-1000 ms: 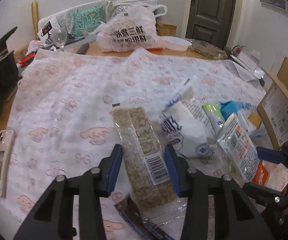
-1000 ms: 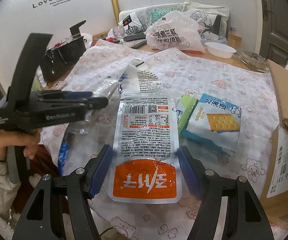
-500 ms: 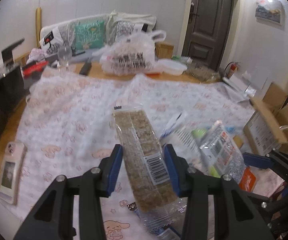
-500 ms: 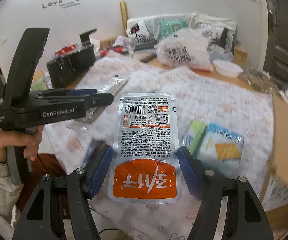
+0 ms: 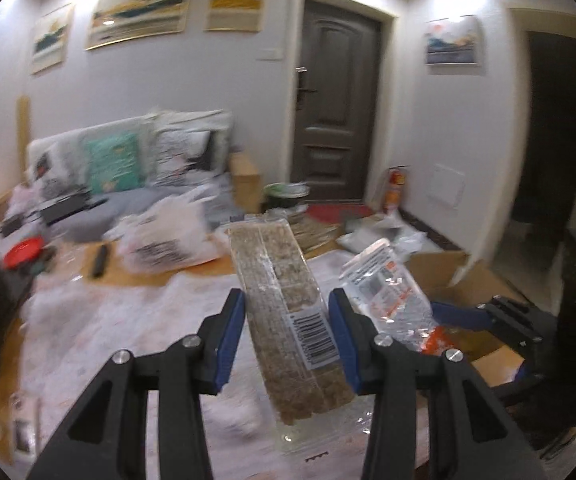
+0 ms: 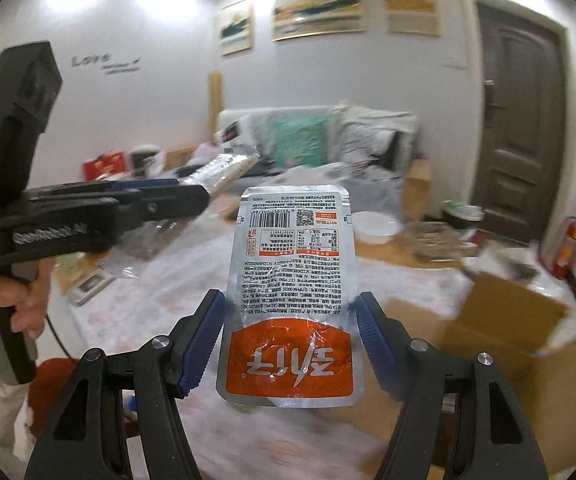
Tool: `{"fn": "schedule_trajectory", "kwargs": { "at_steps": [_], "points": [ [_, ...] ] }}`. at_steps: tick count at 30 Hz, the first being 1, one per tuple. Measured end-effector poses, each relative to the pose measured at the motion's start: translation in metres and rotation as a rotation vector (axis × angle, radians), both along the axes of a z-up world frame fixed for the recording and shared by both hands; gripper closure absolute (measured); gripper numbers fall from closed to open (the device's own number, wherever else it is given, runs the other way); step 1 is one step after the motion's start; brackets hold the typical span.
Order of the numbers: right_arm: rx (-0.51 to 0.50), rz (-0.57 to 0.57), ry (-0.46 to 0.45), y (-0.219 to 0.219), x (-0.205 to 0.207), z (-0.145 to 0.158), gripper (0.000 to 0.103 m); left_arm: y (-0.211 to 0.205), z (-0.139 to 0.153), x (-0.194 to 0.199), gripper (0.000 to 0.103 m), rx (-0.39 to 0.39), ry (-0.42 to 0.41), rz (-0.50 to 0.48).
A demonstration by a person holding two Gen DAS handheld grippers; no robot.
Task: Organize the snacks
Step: 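Carry the brown bar and white-and-orange packet over the box with both grippers, then open both grippers to drop the two packets into the box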
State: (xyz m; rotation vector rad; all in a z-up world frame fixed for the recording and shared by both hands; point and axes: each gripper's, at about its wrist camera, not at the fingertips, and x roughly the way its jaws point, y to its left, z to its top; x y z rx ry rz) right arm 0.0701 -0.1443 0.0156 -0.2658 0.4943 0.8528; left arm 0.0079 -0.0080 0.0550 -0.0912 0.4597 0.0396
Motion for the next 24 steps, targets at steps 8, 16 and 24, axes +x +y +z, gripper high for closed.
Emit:
{"fn": "schedule_trajectory", "kwargs": {
  "at_steps": [8, 16, 24],
  "points": [
    [-0.021, -0.195, 0.04, -0.094, 0.039, -0.006, 0.039, -0.112, -0.005, 0.073, 0.063, -0.029, 0.068, -0.276],
    [-0.085, -0.255, 0.154, -0.13, 0.077, -0.038, 0.039, -0.165, -0.046, 0.132, 0.063, -0.097, 0.242, -0.402],
    [-0.14, -0.243, 0.146, -0.125, 0.088, -0.05, 0.039, -0.167, -0.07, 0.162, 0.063, -0.129, 0.331, -0.4]
  ]
}}
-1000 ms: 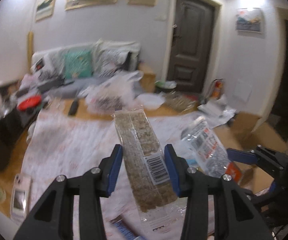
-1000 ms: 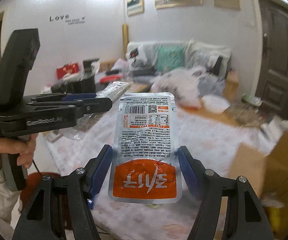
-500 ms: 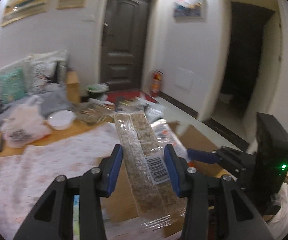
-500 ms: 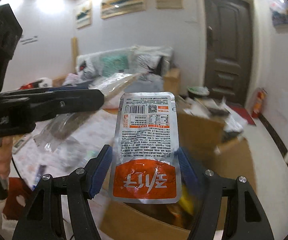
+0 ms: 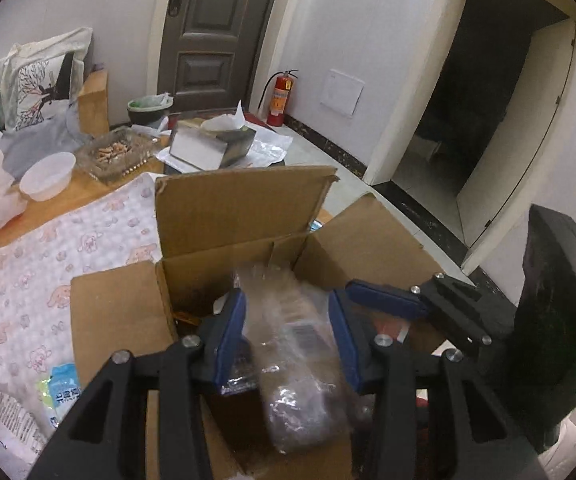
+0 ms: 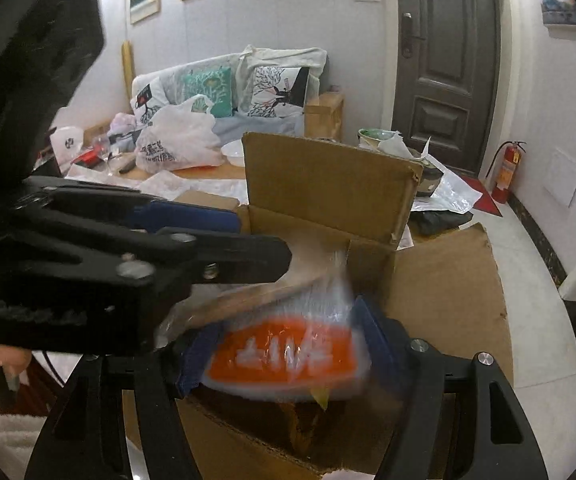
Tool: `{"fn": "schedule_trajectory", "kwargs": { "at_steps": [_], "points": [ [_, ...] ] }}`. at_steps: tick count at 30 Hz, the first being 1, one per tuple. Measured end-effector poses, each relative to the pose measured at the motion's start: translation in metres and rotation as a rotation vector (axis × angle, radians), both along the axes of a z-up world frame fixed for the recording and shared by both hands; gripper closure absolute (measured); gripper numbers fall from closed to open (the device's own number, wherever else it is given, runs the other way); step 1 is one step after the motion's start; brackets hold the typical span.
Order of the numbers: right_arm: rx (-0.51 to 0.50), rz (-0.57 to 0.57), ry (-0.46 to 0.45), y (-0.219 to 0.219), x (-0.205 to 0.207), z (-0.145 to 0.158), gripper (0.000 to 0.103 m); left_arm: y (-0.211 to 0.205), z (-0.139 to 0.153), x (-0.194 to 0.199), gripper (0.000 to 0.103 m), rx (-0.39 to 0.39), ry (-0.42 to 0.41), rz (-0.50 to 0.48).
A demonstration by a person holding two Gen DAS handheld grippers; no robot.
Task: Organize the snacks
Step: 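Open both grippers to drop the two packets into the box, then lower the left gripper onto the white bag with blue print and grasp it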
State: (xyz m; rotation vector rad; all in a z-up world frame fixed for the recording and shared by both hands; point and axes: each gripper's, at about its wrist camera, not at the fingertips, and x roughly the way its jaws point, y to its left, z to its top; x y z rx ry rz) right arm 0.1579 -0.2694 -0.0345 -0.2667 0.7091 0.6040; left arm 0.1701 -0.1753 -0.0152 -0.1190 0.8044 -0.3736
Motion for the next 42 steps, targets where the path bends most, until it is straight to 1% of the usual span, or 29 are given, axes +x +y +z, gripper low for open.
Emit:
{"fn": "schedule_trajectory", "kwargs": {
  "at_steps": [6, 13, 14, 15, 16, 18, 21, 23, 26, 30, 32, 37, 40, 42],
  "points": [
    [0.007, 0.002, 0.002, 0.0, -0.001, 0.0, 0.038, 0.002, 0.0, 0.0, 0.062, 0.007, -0.006, 0.004],
    [0.018, 0.031, -0.006, 0.006, -0.006, 0.005, 0.028, 0.018, 0.004, -0.008, 0.057, 0.014, -0.019, 0.024],
    [0.023, 0.035, -0.007, 0.007, -0.007, 0.007, 0.027, 0.019, 0.005, -0.009, 0.055, 0.015, -0.023, 0.026],
    [0.029, 0.04, -0.008, 0.008, -0.008, 0.008, 0.025, 0.021, 0.008, -0.012, 0.052, 0.017, -0.03, 0.028],
    [0.036, 0.043, -0.01, 0.009, -0.01, 0.01, 0.021, 0.023, 0.011, -0.015, 0.051, 0.019, -0.037, 0.031],
    [0.05, 0.048, -0.015, 0.011, -0.013, 0.014, 0.017, 0.026, 0.014, -0.019, 0.048, 0.022, -0.049, 0.039],
    [0.058, 0.054, -0.02, 0.018, -0.019, 0.019, 0.016, 0.039, 0.023, -0.03, 0.043, 0.026, -0.071, 0.061],
    [0.056, 0.06, -0.025, 0.025, -0.023, 0.024, 0.016, 0.05, 0.029, -0.04, 0.041, 0.034, -0.092, 0.084],
    [0.068, 0.09, -0.039, 0.039, -0.031, 0.033, 0.016, 0.071, 0.038, -0.056, 0.035, 0.041, -0.122, 0.124],
    [0.063, 0.123, -0.073, 0.064, -0.045, 0.044, 0.016, 0.105, 0.048, -0.081, 0.032, 0.066, -0.157, 0.185],
    [0.061, 0.15, -0.071, 0.08, -0.052, 0.046, 0.016, 0.122, 0.049, -0.093, 0.031, 0.078, -0.168, 0.215],
    [0.056, 0.227, -0.052, 0.128, -0.072, 0.047, 0.016, 0.171, 0.048, -0.126, 0.03, 0.094, -0.187, 0.295],
    [0.025, 0.251, -0.066, 0.162, -0.085, 0.04, 0.016, 0.206, 0.04, -0.143, 0.03, 0.094, -0.182, 0.344],
    [0.014, 0.288, -0.049, 0.182, -0.09, 0.034, 0.016, 0.226, 0.032, -0.152, 0.029, 0.083, -0.172, 0.366]
  ]
}}
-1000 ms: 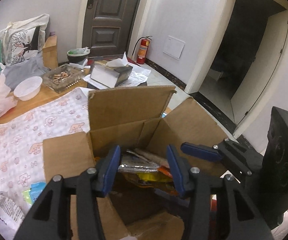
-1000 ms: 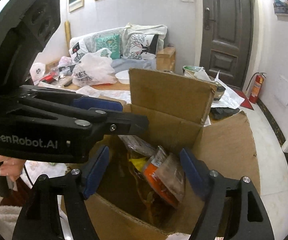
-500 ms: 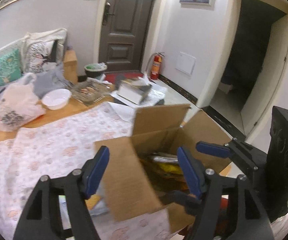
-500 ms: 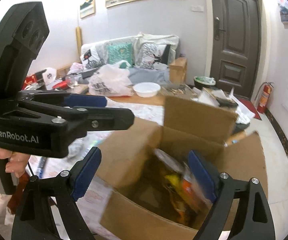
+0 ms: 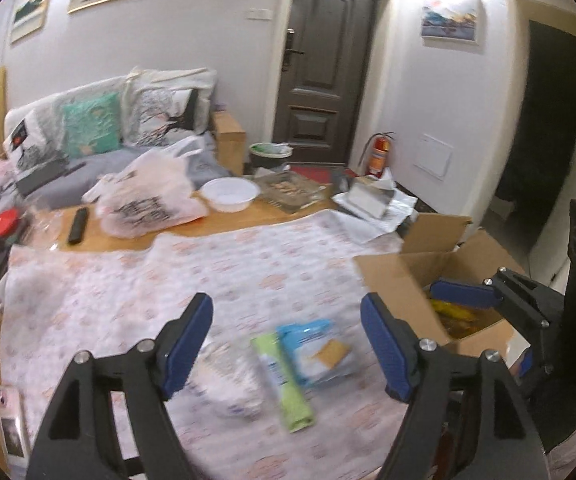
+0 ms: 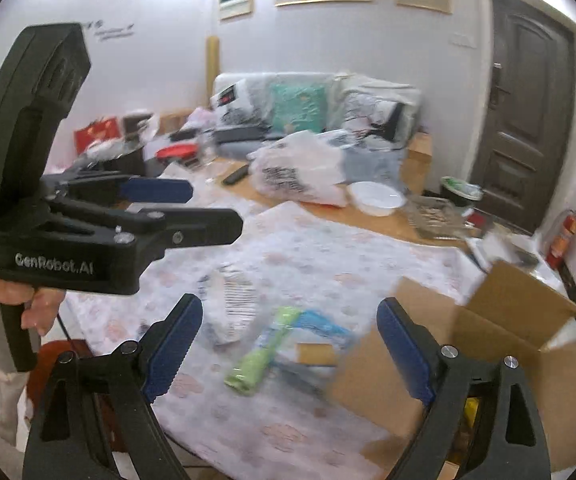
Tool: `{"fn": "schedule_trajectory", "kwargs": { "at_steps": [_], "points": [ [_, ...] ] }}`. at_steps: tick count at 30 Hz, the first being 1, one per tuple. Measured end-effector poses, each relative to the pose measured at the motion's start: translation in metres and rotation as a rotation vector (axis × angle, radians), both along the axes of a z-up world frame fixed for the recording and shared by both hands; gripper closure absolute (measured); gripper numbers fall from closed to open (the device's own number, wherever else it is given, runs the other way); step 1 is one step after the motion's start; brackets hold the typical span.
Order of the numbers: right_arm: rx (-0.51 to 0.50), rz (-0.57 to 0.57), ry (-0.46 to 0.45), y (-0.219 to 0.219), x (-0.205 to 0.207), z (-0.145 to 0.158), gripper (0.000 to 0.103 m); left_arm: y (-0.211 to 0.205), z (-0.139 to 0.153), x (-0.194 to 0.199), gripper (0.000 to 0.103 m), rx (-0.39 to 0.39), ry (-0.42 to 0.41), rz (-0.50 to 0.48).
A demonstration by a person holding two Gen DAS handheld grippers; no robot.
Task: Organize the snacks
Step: 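Lower the left gripper onto the white bag with blue print and grasp it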
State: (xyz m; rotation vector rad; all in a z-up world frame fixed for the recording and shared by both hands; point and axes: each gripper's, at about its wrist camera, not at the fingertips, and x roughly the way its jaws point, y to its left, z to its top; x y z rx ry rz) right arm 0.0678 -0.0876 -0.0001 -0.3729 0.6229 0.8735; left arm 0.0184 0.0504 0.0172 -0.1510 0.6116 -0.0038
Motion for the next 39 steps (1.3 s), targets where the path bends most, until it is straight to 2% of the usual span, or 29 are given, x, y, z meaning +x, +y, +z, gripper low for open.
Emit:
{"fn": "schedule_trajectory", "kwargs": {
  "at_steps": [5, 10, 15, 21, 23, 25, 27, 33, 35, 37, 39],
  "points": [
    [-0.022, 0.065, 0.081, 0.044, -0.006, -0.027, 0.016, 0.044, -0.026, -0.013, 0.029, -0.035, 0.026, 0.048],
    [-0.072, 0.11, 0.175, 0.082, -0.003, -0.069, 0.016, 0.078, -0.062, -0.01, 0.029, -0.099, 0.069, 0.062],
    [-0.092, 0.113, 0.246, 0.102, 0.016, -0.104, 0.017, 0.093, -0.1, 0.011, 0.029, -0.16, 0.133, 0.047],
    [-0.119, 0.112, 0.338, 0.123, 0.04, -0.146, 0.024, 0.099, -0.142, 0.04, 0.03, -0.229, 0.218, -0.002],
    [-0.138, 0.099, 0.319, 0.128, 0.045, -0.154, 0.024, 0.101, -0.151, 0.046, 0.03, -0.234, 0.229, 0.005],
    [-0.156, 0.08, 0.285, 0.13, 0.047, -0.157, 0.024, 0.102, -0.159, 0.053, 0.034, -0.253, 0.248, -0.001],
    [-0.153, 0.077, 0.296, 0.129, 0.052, -0.16, 0.024, 0.1, -0.163, 0.058, 0.038, -0.257, 0.262, -0.005],
    [-0.262, 0.093, 0.222, 0.141, 0.043, -0.17, 0.023, 0.09, -0.174, 0.071, 0.042, -0.26, 0.305, -0.019],
    [-0.285, 0.102, 0.191, 0.143, 0.038, -0.173, 0.026, 0.09, -0.175, 0.071, 0.045, -0.271, 0.304, -0.015],
    [-0.276, 0.084, 0.2, 0.142, 0.041, -0.172, 0.039, 0.089, -0.175, 0.071, 0.046, -0.274, 0.302, -0.014],
    [-0.258, 0.078, 0.239, 0.139, 0.047, -0.171, 0.044, 0.089, -0.175, 0.071, 0.048, -0.274, 0.3, -0.015]
  ]
}}
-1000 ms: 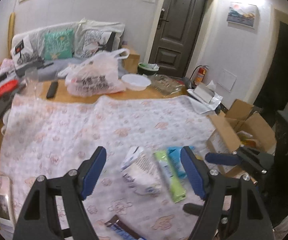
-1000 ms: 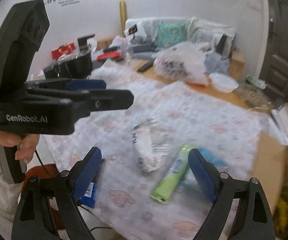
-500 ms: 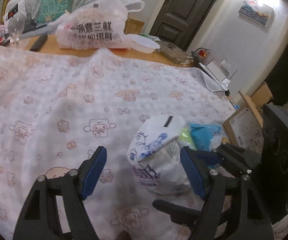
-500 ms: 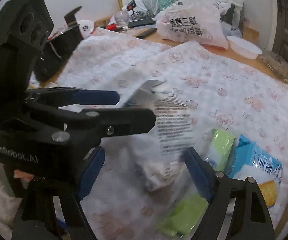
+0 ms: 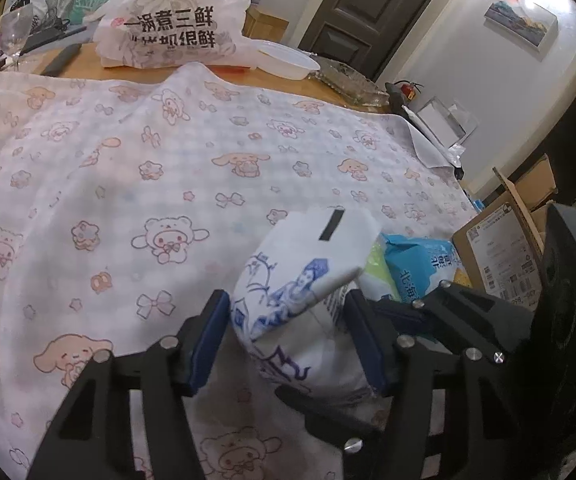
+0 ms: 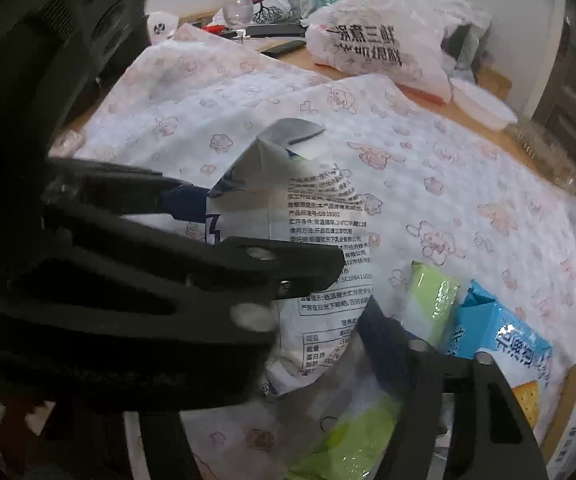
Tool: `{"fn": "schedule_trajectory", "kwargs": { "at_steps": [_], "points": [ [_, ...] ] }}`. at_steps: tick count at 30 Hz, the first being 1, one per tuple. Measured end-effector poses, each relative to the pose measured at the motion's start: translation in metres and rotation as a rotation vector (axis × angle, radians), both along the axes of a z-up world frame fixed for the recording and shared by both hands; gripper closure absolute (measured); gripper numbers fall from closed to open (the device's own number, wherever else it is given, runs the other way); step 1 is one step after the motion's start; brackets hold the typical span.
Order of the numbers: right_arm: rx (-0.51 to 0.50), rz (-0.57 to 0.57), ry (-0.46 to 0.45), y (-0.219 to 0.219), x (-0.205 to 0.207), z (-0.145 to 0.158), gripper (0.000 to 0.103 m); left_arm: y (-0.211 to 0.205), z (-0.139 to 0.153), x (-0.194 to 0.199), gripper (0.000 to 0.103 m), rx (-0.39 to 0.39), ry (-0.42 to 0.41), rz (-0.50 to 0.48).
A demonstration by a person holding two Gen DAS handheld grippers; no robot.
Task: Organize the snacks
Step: 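Lower the left gripper onto the white bag with blue print and grasp it, then lift the white bag with the left gripper and carry it over the box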
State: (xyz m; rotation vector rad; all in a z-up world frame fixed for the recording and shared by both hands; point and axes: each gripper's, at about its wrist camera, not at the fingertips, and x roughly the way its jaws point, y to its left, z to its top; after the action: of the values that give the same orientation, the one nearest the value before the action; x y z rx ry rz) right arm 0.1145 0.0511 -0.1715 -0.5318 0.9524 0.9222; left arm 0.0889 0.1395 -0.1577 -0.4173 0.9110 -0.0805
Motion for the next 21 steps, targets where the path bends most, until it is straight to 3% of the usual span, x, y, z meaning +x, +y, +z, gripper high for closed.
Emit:
{"fn": "schedule_trajectory", "kwargs": {
  "at_steps": [7, 12, 21],
  "points": [
    [0.042, 0.018, 0.001, -0.002, -0.008, 0.008, 0.063, -0.002, 0.01, -0.011, 0.058, 0.019, -0.027, -0.005],
    [0.078, 0.031, -0.022, -0.004, -0.02, 0.023, 0.067, -0.004, 0.027, -0.024, 0.06, 0.046, -0.073, -0.008],
    [0.185, 0.029, -0.09, -0.024, -0.04, 0.077, 0.068, -0.027, 0.088, -0.055, 0.061, 0.13, -0.199, -0.002]
  ]
}}
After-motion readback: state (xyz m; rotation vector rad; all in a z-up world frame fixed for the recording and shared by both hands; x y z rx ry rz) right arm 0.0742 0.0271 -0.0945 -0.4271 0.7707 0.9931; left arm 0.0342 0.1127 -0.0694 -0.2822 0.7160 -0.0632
